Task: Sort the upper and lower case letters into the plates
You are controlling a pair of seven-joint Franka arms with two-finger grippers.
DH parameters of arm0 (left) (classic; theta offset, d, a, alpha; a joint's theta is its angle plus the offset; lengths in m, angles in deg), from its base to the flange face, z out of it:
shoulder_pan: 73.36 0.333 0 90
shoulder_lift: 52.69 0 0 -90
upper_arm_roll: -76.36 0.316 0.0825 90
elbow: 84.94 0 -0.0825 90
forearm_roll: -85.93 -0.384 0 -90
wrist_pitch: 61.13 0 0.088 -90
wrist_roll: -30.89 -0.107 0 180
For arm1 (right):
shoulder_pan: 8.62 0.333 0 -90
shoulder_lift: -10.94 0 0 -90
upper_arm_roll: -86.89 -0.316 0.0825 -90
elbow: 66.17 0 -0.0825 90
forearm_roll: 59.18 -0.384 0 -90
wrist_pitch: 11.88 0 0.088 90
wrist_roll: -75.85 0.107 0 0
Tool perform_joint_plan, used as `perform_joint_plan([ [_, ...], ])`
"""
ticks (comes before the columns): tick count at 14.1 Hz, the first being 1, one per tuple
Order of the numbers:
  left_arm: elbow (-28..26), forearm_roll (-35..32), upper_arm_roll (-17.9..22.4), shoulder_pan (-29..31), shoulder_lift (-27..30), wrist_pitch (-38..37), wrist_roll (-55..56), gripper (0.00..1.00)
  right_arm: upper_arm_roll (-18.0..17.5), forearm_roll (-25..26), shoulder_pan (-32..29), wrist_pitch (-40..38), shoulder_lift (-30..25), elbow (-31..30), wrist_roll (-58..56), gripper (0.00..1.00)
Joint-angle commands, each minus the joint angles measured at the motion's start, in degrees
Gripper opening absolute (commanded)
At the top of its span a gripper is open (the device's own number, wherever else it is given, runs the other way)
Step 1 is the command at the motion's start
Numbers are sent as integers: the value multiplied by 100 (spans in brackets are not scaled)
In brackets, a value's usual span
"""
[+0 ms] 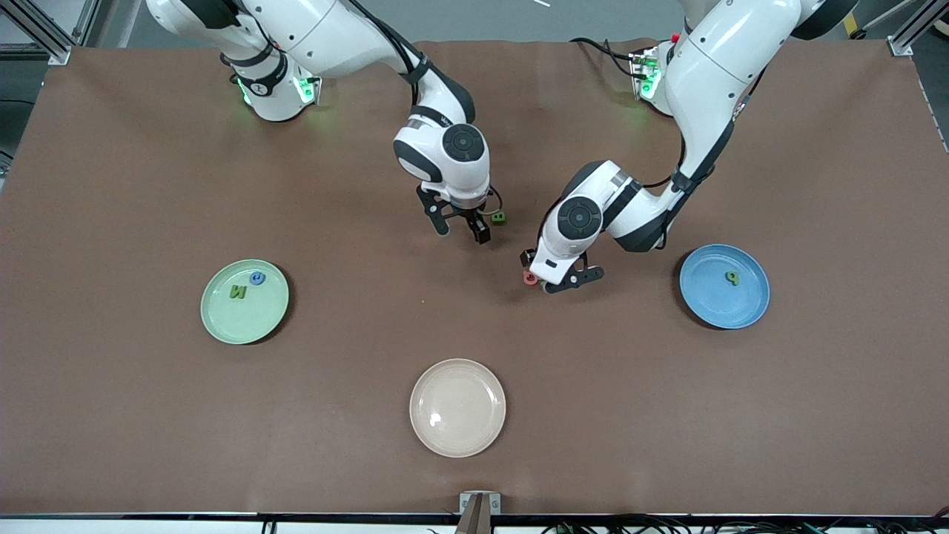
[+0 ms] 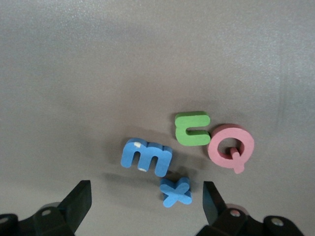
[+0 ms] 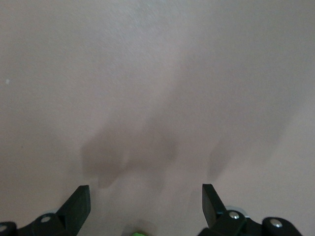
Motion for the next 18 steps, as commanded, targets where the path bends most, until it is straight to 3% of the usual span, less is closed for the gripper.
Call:
perform_joint_plan([
  [1,-94,-15,8,-1,85,122,112,95,102,158,190,-59,220,341,598,100],
  [6,-68,-15,0,-45,50,149,209,94,629,158,963,-42,519,640,889,99],
  [12,-68,-6,0,-80,-38,315,209,83,656,150,1158,-50,581,878,1073,88],
  [15,-59,-6,0,-80,-64,369,209,78,656,158,1210,-42,581,887,1074,70],
  [18,-41,46,0,-142,-64,395,218,76,656,167,1219,-15,572,887,1074,39],
])
